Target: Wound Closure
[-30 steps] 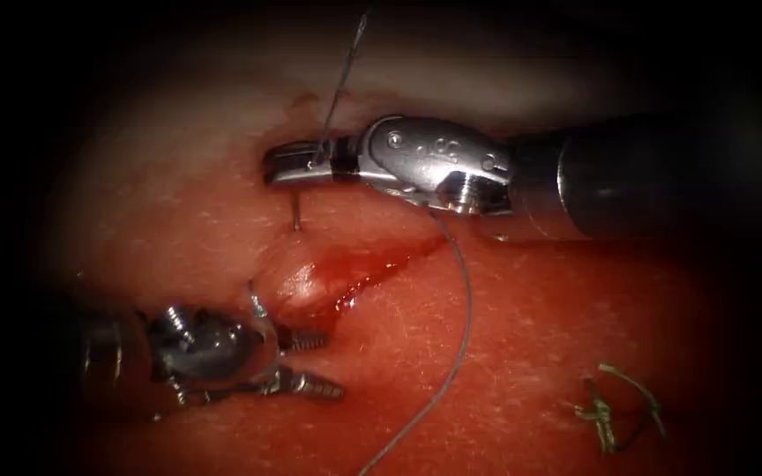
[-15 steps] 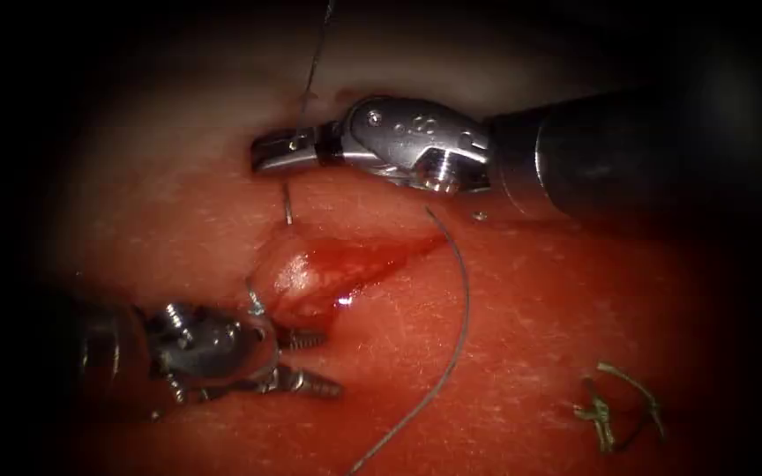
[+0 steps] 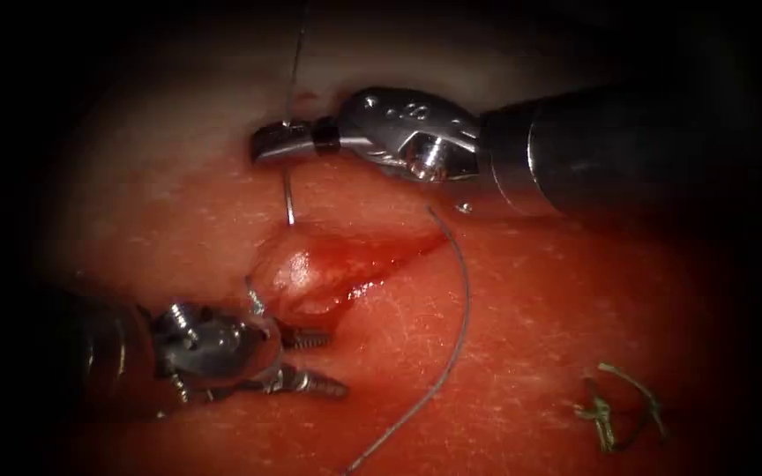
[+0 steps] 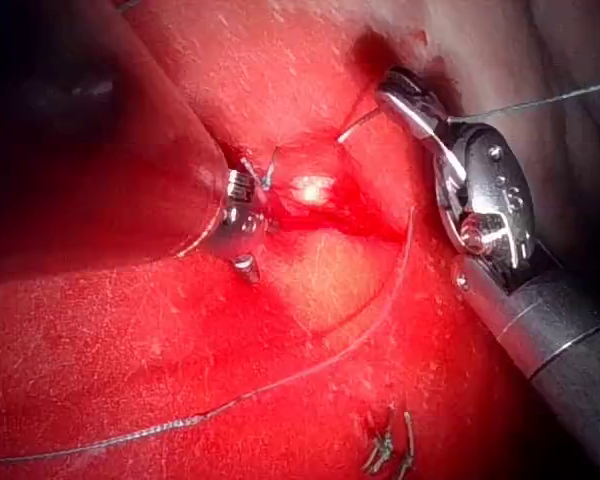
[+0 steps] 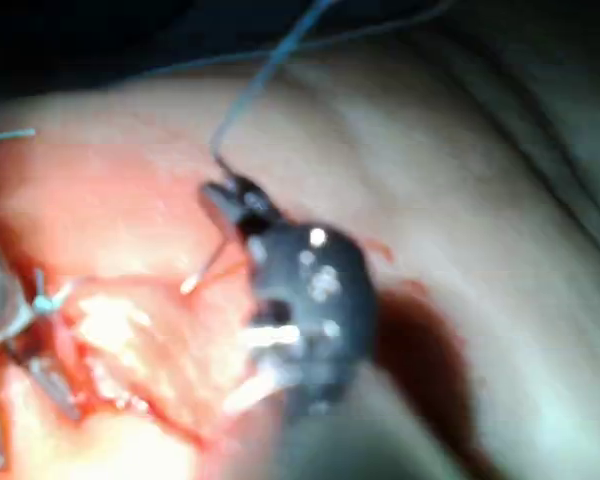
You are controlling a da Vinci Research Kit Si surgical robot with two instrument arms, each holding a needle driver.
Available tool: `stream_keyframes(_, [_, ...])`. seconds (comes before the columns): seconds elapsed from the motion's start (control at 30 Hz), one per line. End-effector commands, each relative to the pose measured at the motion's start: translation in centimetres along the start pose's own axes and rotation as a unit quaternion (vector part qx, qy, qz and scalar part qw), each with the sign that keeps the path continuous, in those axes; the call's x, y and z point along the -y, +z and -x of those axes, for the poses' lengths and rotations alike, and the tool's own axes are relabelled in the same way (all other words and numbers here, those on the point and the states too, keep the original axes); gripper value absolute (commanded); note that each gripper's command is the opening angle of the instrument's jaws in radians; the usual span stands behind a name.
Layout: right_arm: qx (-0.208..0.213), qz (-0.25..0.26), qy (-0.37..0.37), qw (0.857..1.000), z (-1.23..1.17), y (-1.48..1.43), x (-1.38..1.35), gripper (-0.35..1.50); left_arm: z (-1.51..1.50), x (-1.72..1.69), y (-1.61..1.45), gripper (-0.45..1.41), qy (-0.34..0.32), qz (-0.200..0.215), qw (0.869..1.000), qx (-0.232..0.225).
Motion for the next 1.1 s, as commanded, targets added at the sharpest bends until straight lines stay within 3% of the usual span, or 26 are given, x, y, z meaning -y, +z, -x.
stream_keyframes(0.03, [0.001,-0.002,0.008,1.000,0.03,0.08,-0.01,-0.35,0.04,-0.03,0.10,0.45,0.000,0.002,1.000,0.001])
stream_keyframes(0.27, [0.005,-0.011,0.069,0.998,0.06,0.05,0.08,-0.35,0.04,-0.03,0.09,0.45,0.001,0.003,1.000,0.001])
stream_keyframes(0.37, [0.019,-0.038,0.105,0.993,0.09,0.06,0.15,-0.35,0.05,-0.03,0.09,0.45,0.002,0.003,1.000,0.001])
stream_keyframes(1.1, [0.050,-0.077,0.174,0.980,0.17,0.04,0.32,-0.35,0.07,-0.03,0.06,0.46,0.004,0.004,1.000,0.003])
